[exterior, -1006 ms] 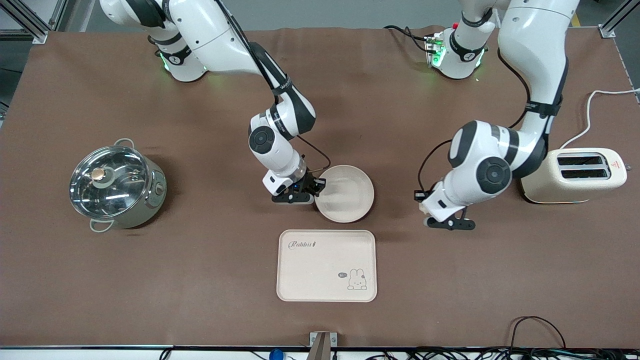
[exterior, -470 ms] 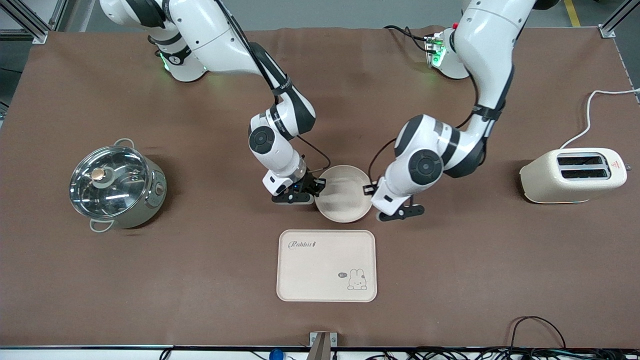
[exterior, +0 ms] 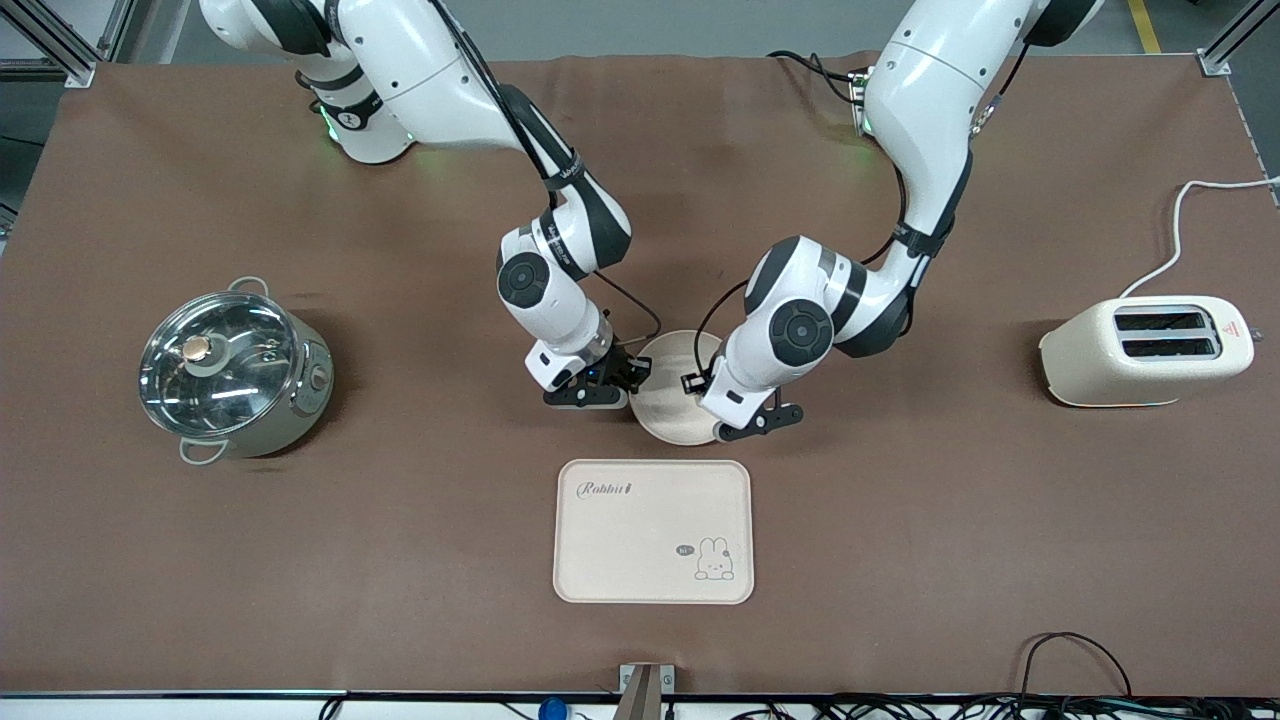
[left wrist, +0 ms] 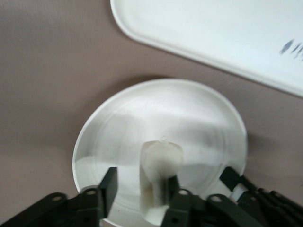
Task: Place bun in plate and plate on tray
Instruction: 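Carry the bun over the plate and lower it with the left gripper, then release the bun and raise the left gripper while the right gripper lifts the plate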
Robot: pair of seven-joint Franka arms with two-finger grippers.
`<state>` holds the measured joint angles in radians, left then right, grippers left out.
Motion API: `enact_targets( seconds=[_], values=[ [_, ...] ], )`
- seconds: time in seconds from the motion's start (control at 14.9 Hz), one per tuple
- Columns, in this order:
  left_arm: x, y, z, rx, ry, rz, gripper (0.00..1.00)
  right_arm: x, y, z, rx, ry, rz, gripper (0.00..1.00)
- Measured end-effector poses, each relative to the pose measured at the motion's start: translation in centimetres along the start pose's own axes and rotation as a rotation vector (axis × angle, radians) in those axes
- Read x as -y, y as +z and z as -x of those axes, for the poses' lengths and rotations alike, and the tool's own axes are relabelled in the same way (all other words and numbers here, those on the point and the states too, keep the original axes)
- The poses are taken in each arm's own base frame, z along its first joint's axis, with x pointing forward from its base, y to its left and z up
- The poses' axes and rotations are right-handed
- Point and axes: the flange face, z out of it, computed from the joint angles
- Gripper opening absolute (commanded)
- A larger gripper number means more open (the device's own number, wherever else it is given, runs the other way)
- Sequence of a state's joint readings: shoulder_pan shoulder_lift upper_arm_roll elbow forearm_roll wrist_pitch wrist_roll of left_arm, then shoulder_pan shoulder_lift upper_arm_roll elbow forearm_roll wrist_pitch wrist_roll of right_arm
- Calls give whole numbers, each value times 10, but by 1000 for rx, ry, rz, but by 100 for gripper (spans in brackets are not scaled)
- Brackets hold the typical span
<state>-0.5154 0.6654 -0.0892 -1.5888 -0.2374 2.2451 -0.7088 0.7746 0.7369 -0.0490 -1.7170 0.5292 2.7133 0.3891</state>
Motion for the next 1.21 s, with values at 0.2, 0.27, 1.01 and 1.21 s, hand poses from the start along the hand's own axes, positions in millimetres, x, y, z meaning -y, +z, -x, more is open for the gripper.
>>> enact_targets(
  seconds=[0.2,0.27,1.01,1.21],
  values=[
    [2,-63,-27,-72,18,4,100,0,0,0,0,0,0,0],
    [5,-85,-33,-77,15,-2,100,0,0,0,0,0,0,0],
    [-8,30,14,-17,-19,-73,100,0,0,0,0,0,0,0],
    [-4,41,15,-28,-17,-65,100,0,0,0,0,0,0,0]
  ],
)
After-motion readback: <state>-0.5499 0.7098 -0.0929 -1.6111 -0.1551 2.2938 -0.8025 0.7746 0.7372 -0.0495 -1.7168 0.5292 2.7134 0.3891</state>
